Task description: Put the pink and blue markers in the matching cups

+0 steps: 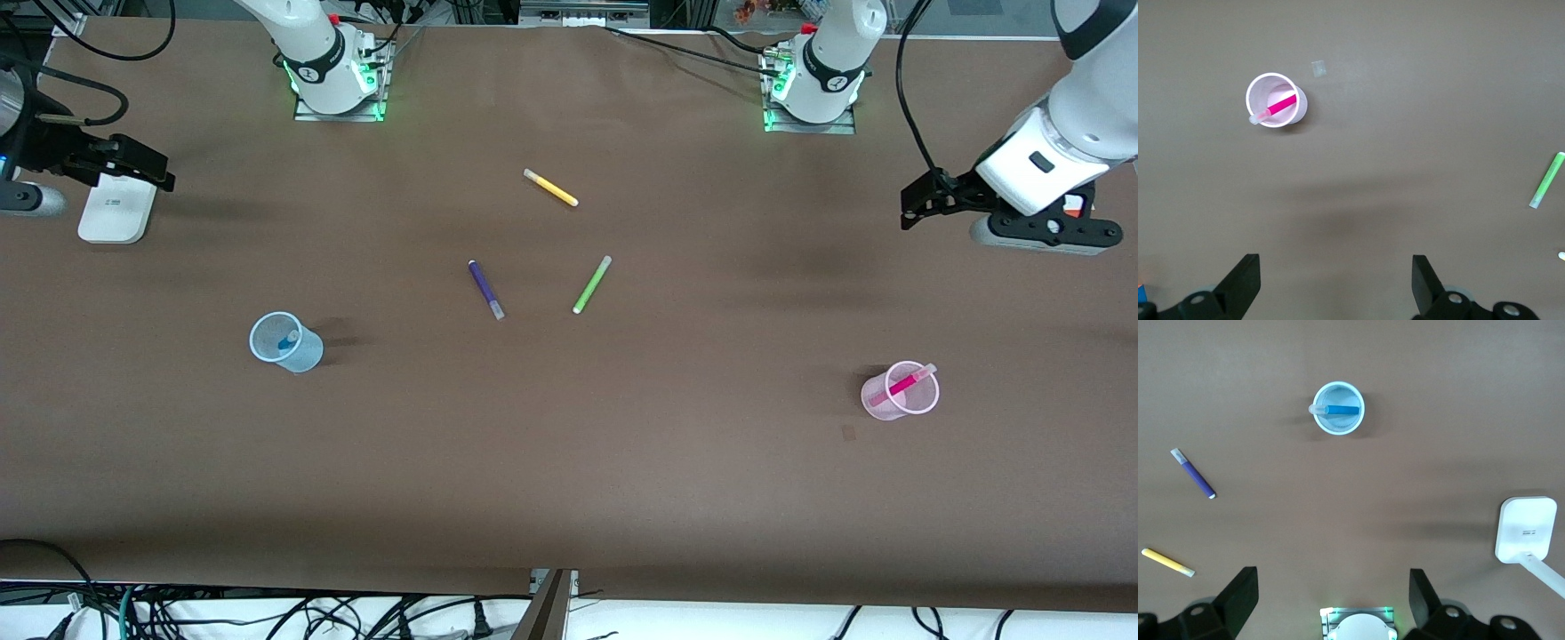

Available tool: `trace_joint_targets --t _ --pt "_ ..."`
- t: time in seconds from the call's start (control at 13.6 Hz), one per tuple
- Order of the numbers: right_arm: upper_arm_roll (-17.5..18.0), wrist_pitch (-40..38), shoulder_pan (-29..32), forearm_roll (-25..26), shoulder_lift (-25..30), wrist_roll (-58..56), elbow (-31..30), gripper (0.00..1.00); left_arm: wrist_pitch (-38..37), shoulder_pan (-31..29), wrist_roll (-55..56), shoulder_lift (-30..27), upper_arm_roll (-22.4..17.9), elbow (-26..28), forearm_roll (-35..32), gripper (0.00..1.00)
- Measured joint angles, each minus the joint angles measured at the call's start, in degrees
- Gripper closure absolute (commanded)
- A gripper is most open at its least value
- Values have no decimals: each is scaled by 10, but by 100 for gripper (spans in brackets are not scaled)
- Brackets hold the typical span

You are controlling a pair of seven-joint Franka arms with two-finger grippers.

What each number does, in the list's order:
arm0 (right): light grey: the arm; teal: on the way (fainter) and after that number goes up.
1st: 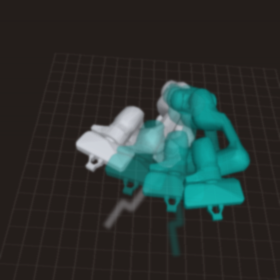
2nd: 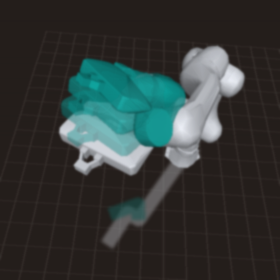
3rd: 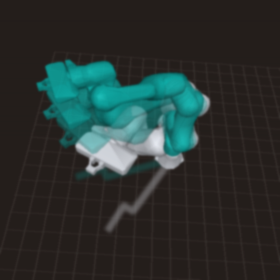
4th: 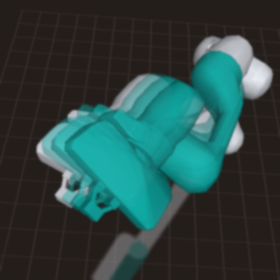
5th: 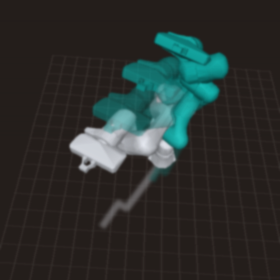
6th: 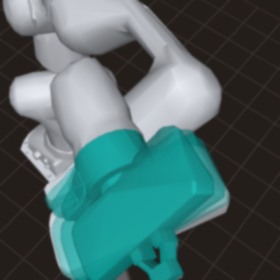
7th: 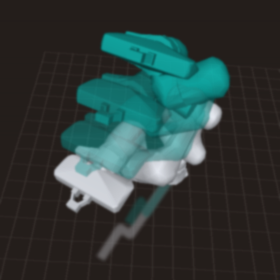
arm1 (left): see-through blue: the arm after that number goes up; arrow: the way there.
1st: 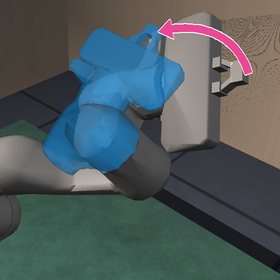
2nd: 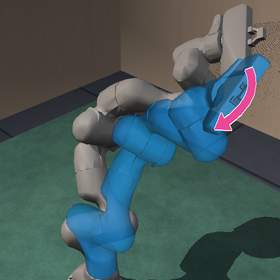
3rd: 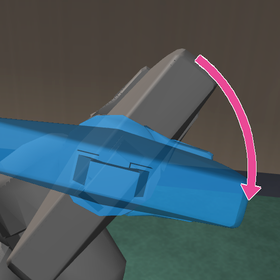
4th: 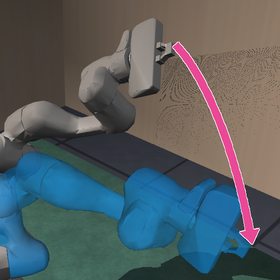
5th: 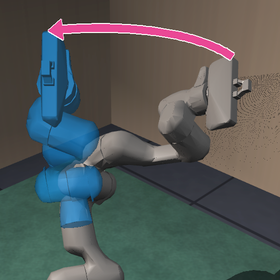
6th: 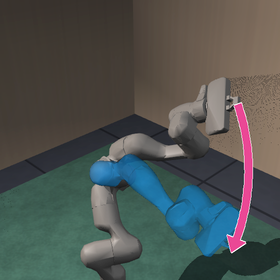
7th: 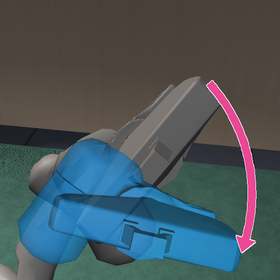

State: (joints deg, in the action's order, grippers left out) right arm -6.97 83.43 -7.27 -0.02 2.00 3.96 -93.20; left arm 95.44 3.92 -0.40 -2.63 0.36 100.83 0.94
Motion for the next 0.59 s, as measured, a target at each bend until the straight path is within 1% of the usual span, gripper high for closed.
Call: trace_joint_targets --t 0.22,0.44,0.59 --pt "7 -8 1 12 0 0 5 0 0 -1 -2 2 -4 -4 0 0" --pt "28 -18 1 16 0 4 10 0 -18 -1 -2 19 -2 -29 0 0" --pt "27 -19 4 17 0 4 15 0 -21 -1 -3 29 -2 -40 0 0"
